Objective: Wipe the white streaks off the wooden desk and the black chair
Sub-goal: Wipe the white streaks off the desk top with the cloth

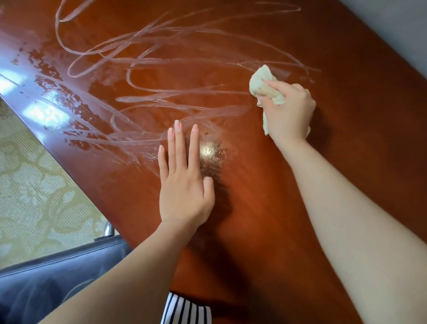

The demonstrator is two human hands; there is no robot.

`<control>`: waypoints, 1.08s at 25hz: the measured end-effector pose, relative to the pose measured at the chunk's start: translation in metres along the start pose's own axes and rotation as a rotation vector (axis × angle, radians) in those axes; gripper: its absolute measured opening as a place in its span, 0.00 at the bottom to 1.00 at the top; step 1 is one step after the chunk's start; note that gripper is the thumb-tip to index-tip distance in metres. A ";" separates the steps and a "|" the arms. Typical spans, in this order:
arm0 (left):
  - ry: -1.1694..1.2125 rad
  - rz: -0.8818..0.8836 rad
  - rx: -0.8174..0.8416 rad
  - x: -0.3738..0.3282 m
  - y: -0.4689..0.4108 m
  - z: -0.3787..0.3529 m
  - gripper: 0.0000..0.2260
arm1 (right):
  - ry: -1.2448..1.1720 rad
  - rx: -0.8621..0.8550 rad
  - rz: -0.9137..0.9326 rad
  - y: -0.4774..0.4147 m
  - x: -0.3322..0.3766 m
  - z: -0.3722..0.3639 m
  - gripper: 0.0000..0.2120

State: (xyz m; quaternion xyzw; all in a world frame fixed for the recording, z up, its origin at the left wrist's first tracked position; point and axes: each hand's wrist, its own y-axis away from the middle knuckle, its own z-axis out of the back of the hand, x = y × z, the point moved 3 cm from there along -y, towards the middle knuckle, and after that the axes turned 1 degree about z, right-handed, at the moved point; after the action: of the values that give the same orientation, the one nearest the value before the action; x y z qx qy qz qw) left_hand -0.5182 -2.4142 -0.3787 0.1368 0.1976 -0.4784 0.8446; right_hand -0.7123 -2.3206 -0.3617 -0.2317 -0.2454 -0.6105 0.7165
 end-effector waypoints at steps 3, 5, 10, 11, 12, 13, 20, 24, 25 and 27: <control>0.066 -0.005 -0.026 0.000 0.000 0.002 0.37 | 0.014 -0.029 -0.042 0.011 0.019 -0.017 0.14; 0.155 -0.006 -0.061 -0.002 0.001 0.005 0.38 | -0.004 0.048 0.077 0.029 0.032 -0.029 0.15; 0.457 0.001 -0.198 0.003 0.004 0.013 0.34 | -0.071 0.262 0.417 0.087 0.054 -0.046 0.11; 0.474 -0.004 -0.232 0.005 0.005 0.013 0.32 | -0.054 0.321 0.468 0.096 0.053 -0.046 0.09; 0.474 -0.008 -0.261 0.008 0.007 0.014 0.29 | -0.039 0.373 0.525 0.105 0.051 -0.043 0.07; 0.460 -0.015 -0.281 0.009 0.010 0.015 0.25 | -0.031 0.400 0.585 0.113 0.046 -0.039 0.06; 0.320 -0.279 -0.085 -0.013 0.002 0.007 0.18 | 0.011 0.270 0.493 0.120 -0.031 0.025 0.15; 0.081 -0.373 0.124 -0.048 -0.032 -0.019 0.22 | 0.027 0.107 0.371 0.087 -0.051 0.041 0.18; 0.032 -0.383 0.141 -0.054 -0.042 -0.023 0.23 | 0.035 0.070 0.331 0.078 -0.051 0.040 0.17; -0.073 -0.406 0.136 -0.066 -0.064 -0.031 0.24 | 0.046 -0.012 0.236 0.057 -0.051 0.035 0.15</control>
State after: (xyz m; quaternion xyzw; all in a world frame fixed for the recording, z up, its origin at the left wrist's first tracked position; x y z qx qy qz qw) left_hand -0.6103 -2.3836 -0.3779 0.1335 0.1575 -0.6557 0.7263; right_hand -0.6653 -2.2513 -0.3686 -0.2493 -0.1961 -0.5286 0.7874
